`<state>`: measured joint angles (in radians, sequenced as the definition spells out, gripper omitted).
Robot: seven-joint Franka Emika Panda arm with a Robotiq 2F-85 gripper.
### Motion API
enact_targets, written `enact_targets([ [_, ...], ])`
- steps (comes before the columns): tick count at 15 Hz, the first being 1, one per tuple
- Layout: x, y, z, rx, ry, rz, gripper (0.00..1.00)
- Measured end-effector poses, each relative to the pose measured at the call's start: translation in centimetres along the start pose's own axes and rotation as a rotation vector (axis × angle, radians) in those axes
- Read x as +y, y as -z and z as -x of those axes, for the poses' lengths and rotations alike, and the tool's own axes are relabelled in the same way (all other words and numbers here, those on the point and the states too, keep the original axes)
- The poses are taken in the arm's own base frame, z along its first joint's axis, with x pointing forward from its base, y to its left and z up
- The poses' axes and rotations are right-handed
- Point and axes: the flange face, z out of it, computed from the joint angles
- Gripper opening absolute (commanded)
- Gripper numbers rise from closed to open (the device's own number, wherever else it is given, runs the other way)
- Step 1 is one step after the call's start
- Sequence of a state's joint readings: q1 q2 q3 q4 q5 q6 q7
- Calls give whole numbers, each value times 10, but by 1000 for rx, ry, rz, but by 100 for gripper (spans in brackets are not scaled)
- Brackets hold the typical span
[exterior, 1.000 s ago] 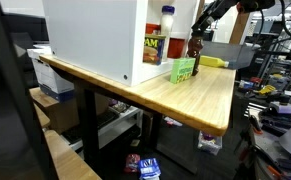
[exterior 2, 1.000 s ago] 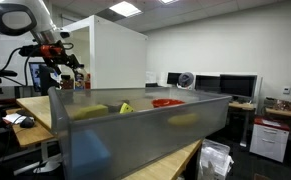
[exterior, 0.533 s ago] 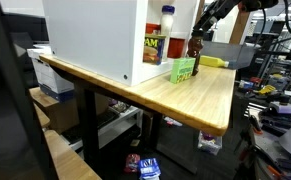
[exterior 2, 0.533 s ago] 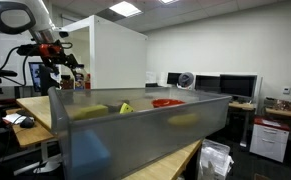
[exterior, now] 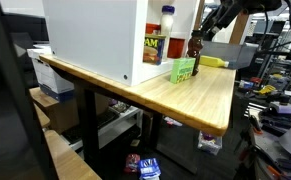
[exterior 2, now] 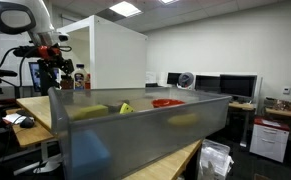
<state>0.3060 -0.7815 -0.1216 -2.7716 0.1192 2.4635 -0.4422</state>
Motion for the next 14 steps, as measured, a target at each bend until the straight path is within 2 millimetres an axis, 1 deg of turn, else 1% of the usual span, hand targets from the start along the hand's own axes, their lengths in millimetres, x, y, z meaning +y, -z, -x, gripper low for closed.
enact_targets([
  [2, 0, 0, 0, 0, -1, -1, 70],
  [5, 0, -1, 0, 1, 0, -2, 79],
  [6, 0, -1, -1, 2, 1, -3, 87],
  [7, -1, -1, -1, 4, 4, -4, 93],
  [10, -4, -2, -4, 14, 13, -5, 95],
  [11, -5, -3, -5, 16, 16, -6, 90],
  [12, -6, -3, -5, 18, 19, -7, 82],
  [13, -7, -5, -7, 23, 23, -7, 64],
  [14, -8, -5, -8, 27, 25, -6, 58],
])
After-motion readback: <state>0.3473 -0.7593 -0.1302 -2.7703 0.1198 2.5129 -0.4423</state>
